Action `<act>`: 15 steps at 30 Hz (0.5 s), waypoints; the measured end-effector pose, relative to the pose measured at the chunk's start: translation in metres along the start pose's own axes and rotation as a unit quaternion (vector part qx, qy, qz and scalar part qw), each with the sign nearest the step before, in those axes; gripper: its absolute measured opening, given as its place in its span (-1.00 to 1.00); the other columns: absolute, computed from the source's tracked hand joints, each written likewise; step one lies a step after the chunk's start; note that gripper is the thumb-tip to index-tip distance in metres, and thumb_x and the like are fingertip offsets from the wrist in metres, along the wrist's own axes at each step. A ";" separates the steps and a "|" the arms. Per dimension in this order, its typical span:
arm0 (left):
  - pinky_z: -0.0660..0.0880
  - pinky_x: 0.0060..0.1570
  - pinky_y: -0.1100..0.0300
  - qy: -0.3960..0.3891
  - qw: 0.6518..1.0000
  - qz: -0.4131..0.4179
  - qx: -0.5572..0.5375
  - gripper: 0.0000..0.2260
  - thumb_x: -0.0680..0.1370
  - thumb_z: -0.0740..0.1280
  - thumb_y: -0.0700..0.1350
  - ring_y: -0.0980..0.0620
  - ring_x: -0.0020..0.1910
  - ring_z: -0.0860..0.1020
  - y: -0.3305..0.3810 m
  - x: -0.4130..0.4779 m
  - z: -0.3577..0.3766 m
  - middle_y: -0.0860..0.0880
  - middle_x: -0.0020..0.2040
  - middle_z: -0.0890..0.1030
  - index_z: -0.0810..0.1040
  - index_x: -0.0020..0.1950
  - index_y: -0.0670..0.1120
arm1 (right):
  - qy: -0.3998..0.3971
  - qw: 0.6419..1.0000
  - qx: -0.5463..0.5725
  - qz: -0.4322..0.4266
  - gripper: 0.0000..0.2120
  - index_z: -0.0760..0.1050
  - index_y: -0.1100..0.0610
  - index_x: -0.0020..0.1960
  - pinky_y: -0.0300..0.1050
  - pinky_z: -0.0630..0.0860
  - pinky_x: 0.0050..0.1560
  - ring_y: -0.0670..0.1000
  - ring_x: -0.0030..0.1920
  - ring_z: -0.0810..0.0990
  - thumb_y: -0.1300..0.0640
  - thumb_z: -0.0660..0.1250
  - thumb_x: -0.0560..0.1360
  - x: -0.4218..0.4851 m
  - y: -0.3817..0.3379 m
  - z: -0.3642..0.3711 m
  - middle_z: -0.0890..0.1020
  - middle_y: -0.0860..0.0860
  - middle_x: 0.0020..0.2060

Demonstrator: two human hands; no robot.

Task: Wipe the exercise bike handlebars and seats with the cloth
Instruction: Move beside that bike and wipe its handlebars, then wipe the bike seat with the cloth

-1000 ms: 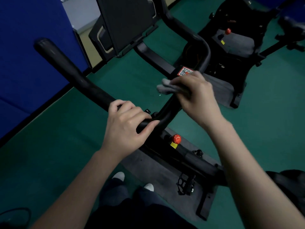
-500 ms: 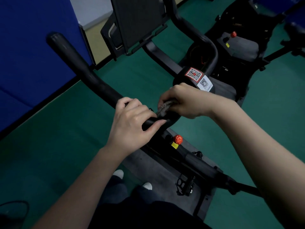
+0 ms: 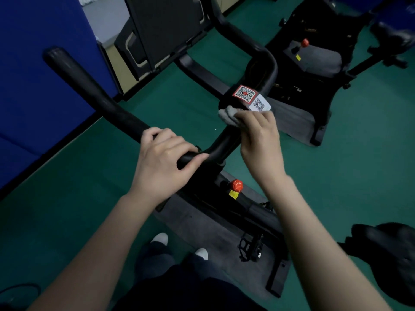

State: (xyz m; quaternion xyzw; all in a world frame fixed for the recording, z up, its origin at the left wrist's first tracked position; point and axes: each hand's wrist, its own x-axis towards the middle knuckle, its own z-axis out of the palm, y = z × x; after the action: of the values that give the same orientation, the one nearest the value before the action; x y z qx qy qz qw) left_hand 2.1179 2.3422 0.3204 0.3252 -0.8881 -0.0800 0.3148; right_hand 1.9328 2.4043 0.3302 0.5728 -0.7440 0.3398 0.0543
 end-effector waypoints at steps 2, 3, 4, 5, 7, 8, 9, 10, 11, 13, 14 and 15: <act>0.21 0.14 0.10 -0.012 1.000 0.006 0.008 -0.67 0.53 0.26 0.15 0.03 -0.18 0.52 0.001 0.000 -0.002 0.09 -0.27 0.63 0.65 -0.20 -0.06 | 0.046 0.997 0.031 0.062 -0.73 0.55 0.28 0.11 -0.16 0.36 0.02 0.20 -0.01 0.49 0.44 0.24 0.46 -0.013 -0.001 0.002 0.62 0.14 -0.01; 0.21 0.15 0.10 -0.019 1.000 0.009 0.012 -0.66 0.54 0.25 0.15 0.03 -0.17 0.52 0.001 0.000 -0.003 0.08 -0.26 0.63 0.65 -0.18 -0.06 | 0.055 0.993 0.051 0.092 -0.75 0.55 0.27 0.11 -0.19 0.35 0.01 0.18 -0.02 0.50 0.42 0.24 0.47 -0.019 -0.002 0.002 0.62 0.14 -0.03; 0.20 0.17 0.10 -0.028 0.999 0.012 0.016 -0.65 0.54 0.23 0.16 0.03 -0.15 0.52 0.001 -0.001 -0.004 0.07 -0.25 0.63 0.65 -0.17 -0.07 | 0.058 0.988 0.073 0.121 -0.76 0.55 0.25 0.09 -0.17 0.38 0.00 0.16 -0.04 0.52 0.40 0.25 0.47 -0.025 -0.003 0.002 0.62 0.12 -0.06; 0.20 0.19 0.10 -0.036 0.999 0.016 0.021 -0.63 0.54 0.22 0.16 0.02 -0.13 0.53 0.001 -0.001 -0.006 0.06 -0.24 0.63 0.66 -0.15 -0.07 | 0.057 0.983 0.094 0.148 -0.77 0.56 0.23 0.07 -0.09 0.44 0.00 0.15 -0.06 0.55 0.38 0.25 0.47 -0.030 -0.003 0.001 0.63 0.10 -0.09; 0.20 0.23 0.09 -0.052 0.998 0.027 0.028 -0.61 0.55 0.20 0.17 0.00 -0.09 0.54 0.000 -0.001 -0.008 0.04 -0.19 0.64 0.66 -0.09 -0.08 | 0.050 0.973 0.117 0.193 -0.81 0.57 0.18 0.04 0.06 0.51 -0.06 0.14 -0.14 0.57 0.34 0.27 0.49 -0.043 -0.002 -0.003 0.64 0.07 -0.17; 0.22 0.24 0.07 -0.060 0.997 0.032 0.029 -0.60 0.56 0.19 0.17 -0.01 -0.06 0.55 0.000 -0.002 -0.009 0.03 -0.15 0.64 0.67 -0.04 -0.09 | 0.047 0.970 0.117 0.209 -0.83 0.57 0.16 0.03 0.09 0.52 -0.09 0.14 -0.17 0.58 0.32 0.27 0.49 -0.049 -0.002 -0.005 0.64 0.06 -0.20; 0.23 0.24 0.06 -0.067 0.997 0.040 0.027 -0.60 0.56 0.19 0.17 -0.03 -0.04 0.55 0.000 -0.002 -0.010 0.01 -0.11 0.64 0.66 0.01 -0.10 | 0.052 0.967 0.113 0.223 -0.84 0.57 0.15 0.02 0.09 0.53 -0.10 0.13 -0.18 0.58 0.31 0.28 0.50 -0.056 -0.003 -0.008 0.64 0.05 -0.21; 0.25 0.24 0.04 -0.075 0.996 0.049 0.024 -0.60 0.56 0.19 0.16 -0.04 -0.01 0.55 0.001 -0.002 -0.011 0.00 -0.07 0.64 0.65 0.05 -0.10 | 0.060 0.964 0.109 0.236 -0.84 0.58 0.14 0.01 0.07 0.53 -0.10 0.11 -0.18 0.59 0.30 0.28 0.49 -0.062 -0.004 -0.010 0.64 0.03 -0.21; 0.26 0.23 0.03 -0.082 0.995 0.061 0.017 -0.61 0.57 0.20 0.15 -0.05 0.01 0.55 0.002 -0.003 -0.012 -0.01 -0.04 0.62 0.64 0.09 -0.11 | 0.068 0.961 0.104 0.249 -0.84 0.58 0.13 0.01 0.04 0.53 -0.09 0.08 -0.18 0.59 0.30 0.29 0.49 -0.068 -0.006 -0.012 0.65 0.01 -0.21; 0.28 0.21 0.01 -0.086 0.993 0.084 0.000 -0.64 0.57 0.23 0.11 -0.06 0.05 0.53 0.006 -0.004 -0.013 -0.03 0.03 0.60 0.61 0.14 -0.11 | 0.069 0.955 0.101 0.271 -0.84 0.59 0.11 0.00 -0.02 0.53 -0.10 0.03 -0.16 0.59 0.29 0.30 0.49 -0.080 -0.011 -0.015 0.65 -0.01 -0.19; 0.29 0.20 0.02 -0.085 0.991 0.099 -0.013 -0.66 0.57 0.25 0.09 -0.06 0.07 0.52 0.009 -0.005 -0.013 -0.04 0.06 0.59 0.60 0.16 -0.12 | 0.068 0.951 0.100 0.284 -0.85 0.59 0.11 -0.01 -0.04 0.52 -0.10 0.02 -0.16 0.58 0.29 0.31 0.49 -0.087 -0.015 -0.016 0.65 -0.01 -0.19; 0.29 0.19 0.02 -0.084 0.990 0.112 -0.026 -0.66 0.57 0.26 0.07 -0.06 0.08 0.51 0.012 -0.007 -0.014 -0.04 0.08 0.58 0.59 0.18 -0.12 | 0.066 0.948 0.098 0.296 -0.85 0.59 0.11 -0.02 -0.05 0.52 -0.10 0.02 -0.16 0.59 0.29 0.31 0.48 -0.094 -0.018 -0.016 0.65 -0.01 -0.19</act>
State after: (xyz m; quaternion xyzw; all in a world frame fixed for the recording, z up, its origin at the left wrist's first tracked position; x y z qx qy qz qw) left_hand 2.1243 2.3566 0.3320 0.2074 -0.9400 -0.0942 0.2541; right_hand 1.9759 2.4884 0.3062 0.3054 -0.8380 0.4487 -0.0561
